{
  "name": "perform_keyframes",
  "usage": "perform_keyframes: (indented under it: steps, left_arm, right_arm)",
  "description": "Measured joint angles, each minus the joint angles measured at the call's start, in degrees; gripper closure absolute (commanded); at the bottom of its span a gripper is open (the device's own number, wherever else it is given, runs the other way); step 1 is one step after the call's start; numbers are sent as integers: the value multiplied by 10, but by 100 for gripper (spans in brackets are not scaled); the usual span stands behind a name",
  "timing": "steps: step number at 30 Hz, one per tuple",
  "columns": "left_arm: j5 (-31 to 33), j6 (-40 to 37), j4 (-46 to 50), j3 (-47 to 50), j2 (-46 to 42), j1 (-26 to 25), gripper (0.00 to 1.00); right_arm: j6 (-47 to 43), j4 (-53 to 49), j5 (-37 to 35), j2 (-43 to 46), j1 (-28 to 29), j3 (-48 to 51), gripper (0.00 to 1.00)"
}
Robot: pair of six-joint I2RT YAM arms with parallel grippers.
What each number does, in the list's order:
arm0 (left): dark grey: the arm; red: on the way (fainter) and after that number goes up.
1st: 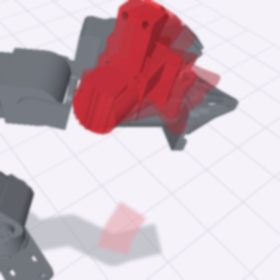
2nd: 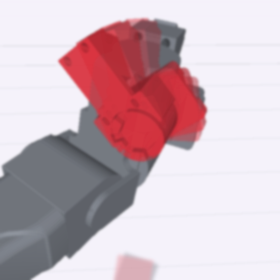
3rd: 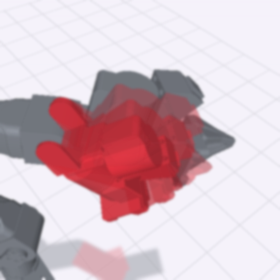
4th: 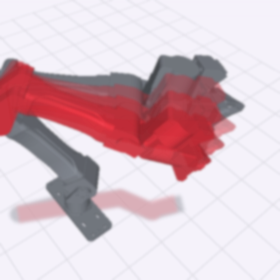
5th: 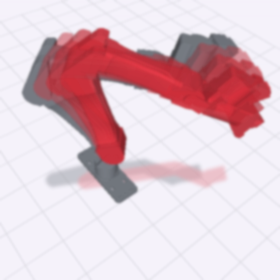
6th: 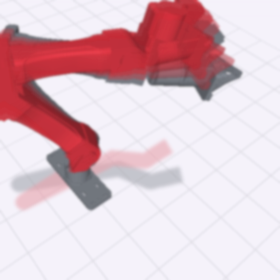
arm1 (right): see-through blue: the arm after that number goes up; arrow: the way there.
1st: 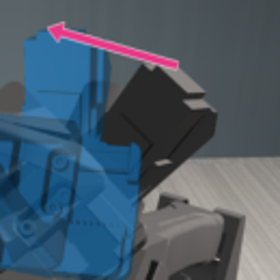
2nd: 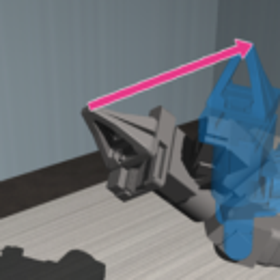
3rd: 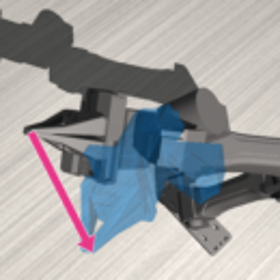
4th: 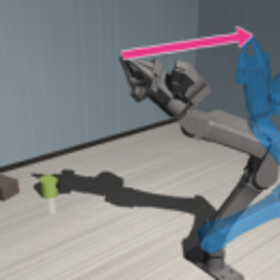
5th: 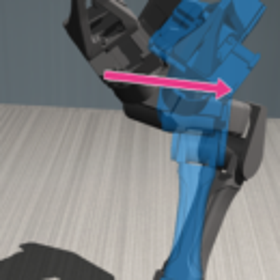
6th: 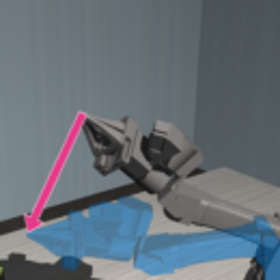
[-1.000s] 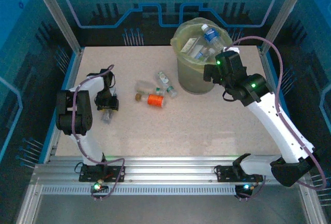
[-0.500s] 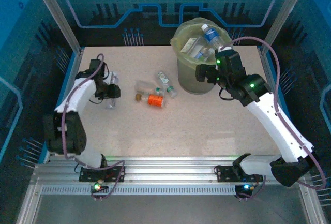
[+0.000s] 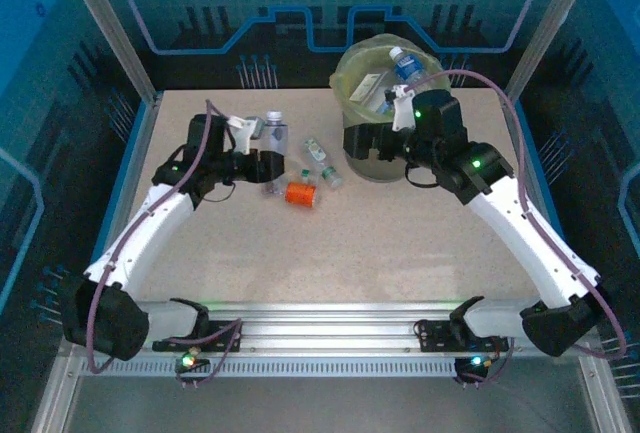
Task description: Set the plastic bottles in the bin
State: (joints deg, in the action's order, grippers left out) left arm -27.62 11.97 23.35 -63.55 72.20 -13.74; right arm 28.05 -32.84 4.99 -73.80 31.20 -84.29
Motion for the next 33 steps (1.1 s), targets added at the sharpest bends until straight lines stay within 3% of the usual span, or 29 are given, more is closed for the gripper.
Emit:
perform_keyframes:
  steps: [8, 22, 26, 30, 33]
  left_arm:
    - [-49, 45, -103, 0, 1, -82, 49]
    - [-109, 73, -183, -1, 8, -120, 49]
    - [-119, 72, -189, -1, 8, -121, 48]
    - [-128, 70, -196, -1, 7, -125, 38]
    - [-129, 66, -198, -1, 7, -126, 16]
  right_arm:
    - [-11, 16, 67, -61, 42, -56, 2]
    - [-24, 31, 108, -109, 63, -81, 11]
    - [-22, 40, 116, -118, 63, -82, 23]
    - [-24, 44, 118, -123, 63, -85, 37]
    - [-26, 43, 118, -123, 63, -87, 44]
